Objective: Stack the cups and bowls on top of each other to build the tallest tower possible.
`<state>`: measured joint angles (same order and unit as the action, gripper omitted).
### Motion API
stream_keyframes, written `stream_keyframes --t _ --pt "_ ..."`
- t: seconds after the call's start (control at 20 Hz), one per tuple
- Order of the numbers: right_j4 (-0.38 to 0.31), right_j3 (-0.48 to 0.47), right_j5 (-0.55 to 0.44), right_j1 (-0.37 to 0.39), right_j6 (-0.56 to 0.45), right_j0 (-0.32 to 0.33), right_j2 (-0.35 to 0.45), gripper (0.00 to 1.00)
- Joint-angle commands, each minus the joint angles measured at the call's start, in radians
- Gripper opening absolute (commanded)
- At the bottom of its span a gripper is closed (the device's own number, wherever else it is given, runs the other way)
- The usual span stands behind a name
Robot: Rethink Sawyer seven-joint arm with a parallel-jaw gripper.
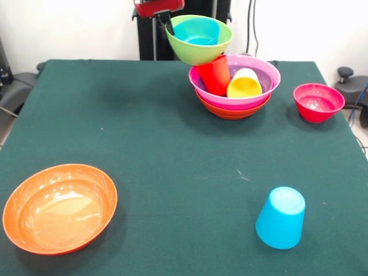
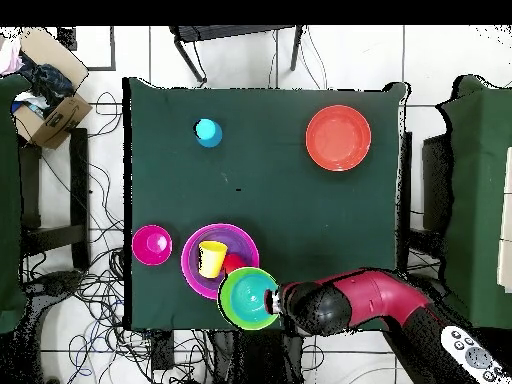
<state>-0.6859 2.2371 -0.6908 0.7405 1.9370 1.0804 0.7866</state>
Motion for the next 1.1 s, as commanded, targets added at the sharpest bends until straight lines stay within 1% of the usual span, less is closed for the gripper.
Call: stream_keyframes --t 0.05,0.35,0.6,0.75,1.0,1.1 --pt "-0.063 -0.027 -0.030 -0.064 -0.135 -0.022 -0.016 0.00" --pt "-0.034 -0.012 0.030 -0.115 -0.117 -0.012 0.011 0.00" --pt "-0.063 -0.024 0.110 -0.154 -0.072 -0.040 0.006 0.00" --pt "-0.056 -0.025 0.145 -0.173 -0.052 -0.048 0.014 0.00" --pt "-0.066 -0.042 0.201 -0.178 0.005 -0.101 -0.009 0.00" --pt "-0.077 -0.048 0.220 -0.162 0.016 -0.117 -0.019 0.00"
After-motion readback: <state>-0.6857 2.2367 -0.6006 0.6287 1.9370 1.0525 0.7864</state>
